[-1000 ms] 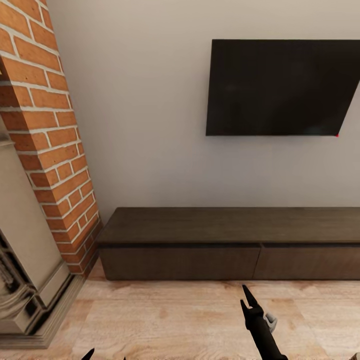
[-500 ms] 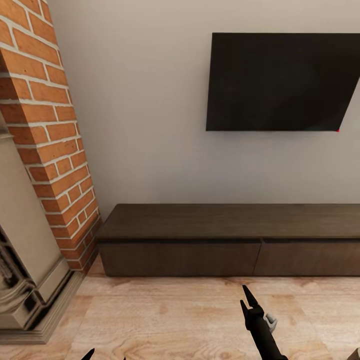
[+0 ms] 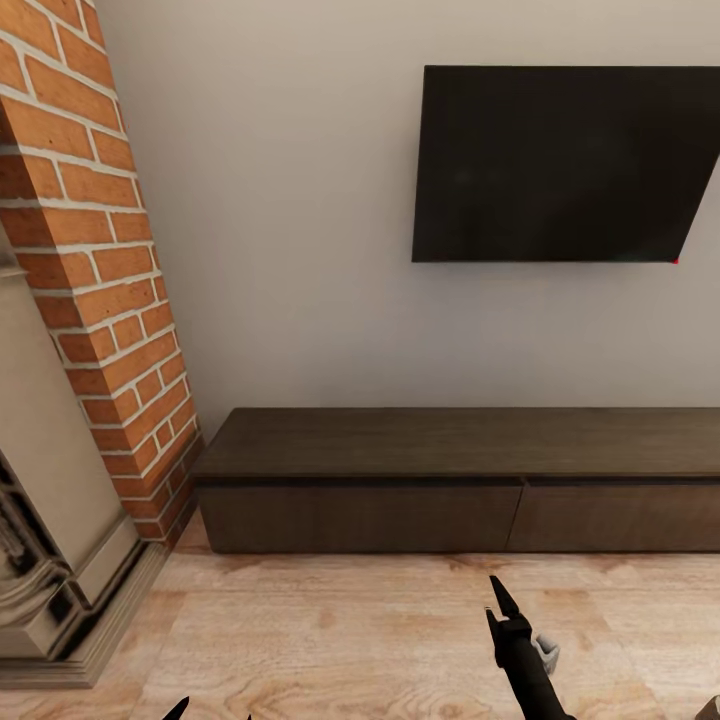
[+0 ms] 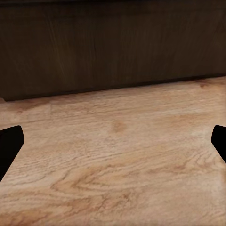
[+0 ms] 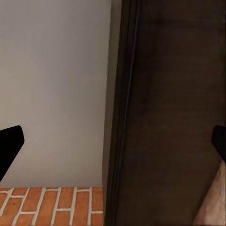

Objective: Place each of the two pumpkins and all three candles from the living room inside a cabinet in the living room (use any cabinet), then make sure every cabinet is closed, and position the cauldron so it is next to a table in the living room.

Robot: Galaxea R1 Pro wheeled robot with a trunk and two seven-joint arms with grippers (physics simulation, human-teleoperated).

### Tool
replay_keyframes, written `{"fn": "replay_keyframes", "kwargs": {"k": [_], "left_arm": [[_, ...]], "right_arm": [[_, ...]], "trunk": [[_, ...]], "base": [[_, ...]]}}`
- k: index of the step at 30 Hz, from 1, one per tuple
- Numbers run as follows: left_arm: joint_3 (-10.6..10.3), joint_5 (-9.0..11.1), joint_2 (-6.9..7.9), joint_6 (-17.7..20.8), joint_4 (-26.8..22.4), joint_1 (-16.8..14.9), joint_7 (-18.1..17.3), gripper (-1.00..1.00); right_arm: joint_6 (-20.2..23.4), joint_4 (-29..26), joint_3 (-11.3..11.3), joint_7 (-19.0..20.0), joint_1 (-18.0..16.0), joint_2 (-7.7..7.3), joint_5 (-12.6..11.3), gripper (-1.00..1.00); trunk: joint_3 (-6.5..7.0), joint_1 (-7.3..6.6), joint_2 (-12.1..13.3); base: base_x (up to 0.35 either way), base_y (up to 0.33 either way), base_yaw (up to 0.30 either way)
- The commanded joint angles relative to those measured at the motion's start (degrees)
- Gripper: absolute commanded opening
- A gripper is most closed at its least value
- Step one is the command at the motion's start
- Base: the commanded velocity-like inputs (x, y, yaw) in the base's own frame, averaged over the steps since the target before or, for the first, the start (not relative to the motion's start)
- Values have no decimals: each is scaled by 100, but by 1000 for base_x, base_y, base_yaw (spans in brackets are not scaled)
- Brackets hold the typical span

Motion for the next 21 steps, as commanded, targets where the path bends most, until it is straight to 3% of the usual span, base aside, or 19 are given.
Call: {"fn": "replay_keyframes", "kwargs": {"k": [1, 5, 13, 21], "left_arm": [[-2, -6, 3, -15, -1, 0, -8, 100], [-2, -6, 3, -15, -1, 0, -8, 100], [-2, -6, 3, -13, -1, 0, -8, 100], [-2, -6, 3, -11, -1, 0, -7, 100]], "right_arm": [[62, -7, -44, -38, -2, 0, -38, 100], [67, -32, -166, -180, -2, -15, -32, 100], [83, -26, -203, -256, 2, -26, -35, 100], [49, 6, -255, -331, -2, -14, -35, 100]], "trunk": [[-4, -1, -2], [-4, -1, -2], [-4, -1, -2], [-4, -1, -2]], "base": [[0, 0, 0], [0, 0, 0], [5, 0, 0], [121, 12, 0]]}}
